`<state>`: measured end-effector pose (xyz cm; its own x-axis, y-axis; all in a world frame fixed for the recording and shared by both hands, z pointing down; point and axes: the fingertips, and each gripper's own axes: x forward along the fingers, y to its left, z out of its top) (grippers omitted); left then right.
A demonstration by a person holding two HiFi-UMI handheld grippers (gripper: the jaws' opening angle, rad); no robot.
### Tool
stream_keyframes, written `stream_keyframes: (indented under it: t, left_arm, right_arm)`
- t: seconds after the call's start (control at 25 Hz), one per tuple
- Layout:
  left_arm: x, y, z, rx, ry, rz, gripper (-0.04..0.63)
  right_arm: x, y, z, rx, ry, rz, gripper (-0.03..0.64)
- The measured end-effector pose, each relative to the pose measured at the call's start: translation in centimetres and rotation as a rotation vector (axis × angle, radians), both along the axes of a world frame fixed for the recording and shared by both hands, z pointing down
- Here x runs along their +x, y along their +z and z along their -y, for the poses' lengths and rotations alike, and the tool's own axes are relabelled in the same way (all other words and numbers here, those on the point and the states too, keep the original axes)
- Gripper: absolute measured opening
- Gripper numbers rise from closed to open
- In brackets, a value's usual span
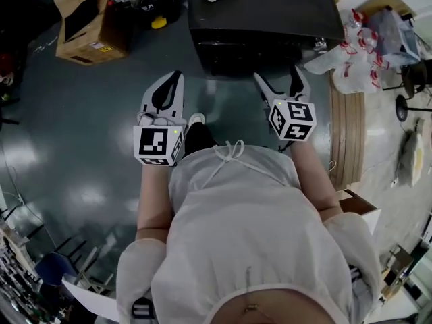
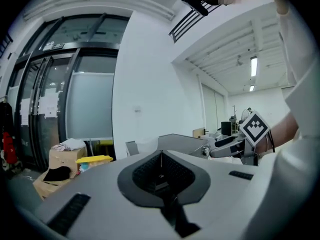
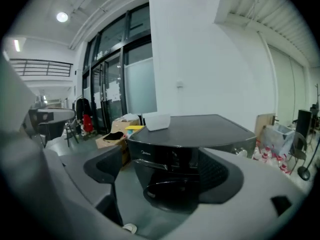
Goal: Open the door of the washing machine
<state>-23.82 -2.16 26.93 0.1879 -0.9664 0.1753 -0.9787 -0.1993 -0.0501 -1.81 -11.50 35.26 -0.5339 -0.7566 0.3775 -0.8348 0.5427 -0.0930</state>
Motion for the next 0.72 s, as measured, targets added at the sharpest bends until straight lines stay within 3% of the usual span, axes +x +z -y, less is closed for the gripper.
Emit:
stream_keyframes:
  t: [0.24,0.6,0.72]
  left_arm:
    - [-5.9,2.2,6.7,-0.043,0.105,-0.026,0.023]
    - [-10.5,9.1,12.6,-0.122,0.258,-0.04,0.023]
    - [-11.1,11.8,13.4,-0.208,0.293,-0.044,0.023]
  right_arm:
    - [-4.6,6.1,3.1,-0.197,0.164,-0.015,0.469]
    - [-10.1,18.6,4.4,-0.491,0.39,-0.023,0.469]
    - [-11.4,23.0,4.6,-0.602,0.441,-0.022,0.445]
